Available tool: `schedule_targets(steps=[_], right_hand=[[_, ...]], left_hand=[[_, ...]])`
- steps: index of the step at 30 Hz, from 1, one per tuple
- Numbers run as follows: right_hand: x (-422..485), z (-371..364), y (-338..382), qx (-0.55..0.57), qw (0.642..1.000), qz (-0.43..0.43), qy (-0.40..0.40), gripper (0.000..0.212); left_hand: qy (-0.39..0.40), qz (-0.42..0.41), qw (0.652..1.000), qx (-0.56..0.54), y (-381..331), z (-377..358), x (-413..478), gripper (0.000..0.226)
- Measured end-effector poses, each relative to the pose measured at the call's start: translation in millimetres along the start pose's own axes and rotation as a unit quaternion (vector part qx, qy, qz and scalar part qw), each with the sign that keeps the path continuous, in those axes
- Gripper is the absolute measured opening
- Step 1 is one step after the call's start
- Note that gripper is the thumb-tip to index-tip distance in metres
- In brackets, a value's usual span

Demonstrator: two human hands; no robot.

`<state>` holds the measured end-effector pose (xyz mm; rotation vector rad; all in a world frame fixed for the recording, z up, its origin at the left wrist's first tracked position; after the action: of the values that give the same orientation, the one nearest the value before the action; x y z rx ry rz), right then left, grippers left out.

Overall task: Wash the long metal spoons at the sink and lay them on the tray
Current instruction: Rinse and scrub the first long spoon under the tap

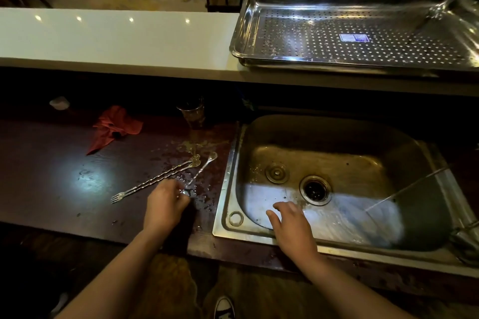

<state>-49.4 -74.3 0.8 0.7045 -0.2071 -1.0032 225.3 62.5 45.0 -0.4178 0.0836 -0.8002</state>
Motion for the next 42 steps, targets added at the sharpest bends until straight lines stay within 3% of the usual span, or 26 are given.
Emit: schedule_targets(steps=[5, 8, 10, 12, 15, 17, 21, 28, 37, 42], right_hand=[[0.2, 15.9, -2.2, 0.126, 0.991, -0.054, -0.001, 0.031], [0.1, 35.4, -9.0, 0.276, 0.953, -0.119, -0.025, 0.025], [0.3, 50.0, -14.9, 0.398, 0.902, -0.158, -0.053, 0.016], [0.5, 66.3, -19.9, 0.521, 0.829, -0.194, -0.064, 0.019], [0.2, 92.0, -27.6, 0.640, 0.736, -0.207, -0.076, 0.020], [0.6, 104.4, -29.8, 0.683, 0.696, -0.205, -0.089, 0.022], [-3.1, 127.5, -46.4, 0.688, 0.695, -0.186, -0.098, 0.026], [-2.2, 156.2, -83.9, 0.649, 0.694, -0.247, -0.190, 0.031], [-4.5, 169.6, -128.4, 0.657, 0.672, -0.257, -0.227, 0.009], [-1.5, 179.3, -148.0, 0.672, 0.652, -0.256, -0.239, 0.017]], left_hand=[[0.007, -0.073, 0.995, -0.062, -59.1, -10.2, -24.3, 0.019], [0.018, -0.113, 0.988, -0.100, -99.6, -17.1, -39.6, 0.020], [0.030, -0.137, 0.982, -0.124, -123.7, -23.4, -50.6, 0.021], [0.046, -0.157, 0.977, -0.135, -145.5, -31.5, -61.5, 0.024], [0.069, -0.175, 0.973, -0.133, -176.2, -43.6, -74.9, 0.029], [0.080, -0.182, 0.971, -0.135, -189.5, -48.5, -79.3, 0.027], [0.093, -0.211, 0.965, -0.127, -218.3, -55.3, -84.1, 0.027], [0.100, -0.289, 0.949, -0.079, -271.9, -59.0, -87.4, 0.020], [0.123, -0.328, 0.935, -0.049, -317.0, -80.1, -86.7, 0.008], [0.143, -0.328, 0.932, -0.054, -333.4, -91.7, -79.0, 0.028]])
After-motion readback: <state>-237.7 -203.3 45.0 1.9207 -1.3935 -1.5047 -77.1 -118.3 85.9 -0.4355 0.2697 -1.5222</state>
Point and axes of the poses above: each hand's wrist, its own x-axis towards the middle knuckle, its own z-axis out of the back of the hand, y = z × x, the point moved 2 cm from there along x, towards the middle knuckle, and after that the axes turned 5 degrees about x, right-handed, at the moved point
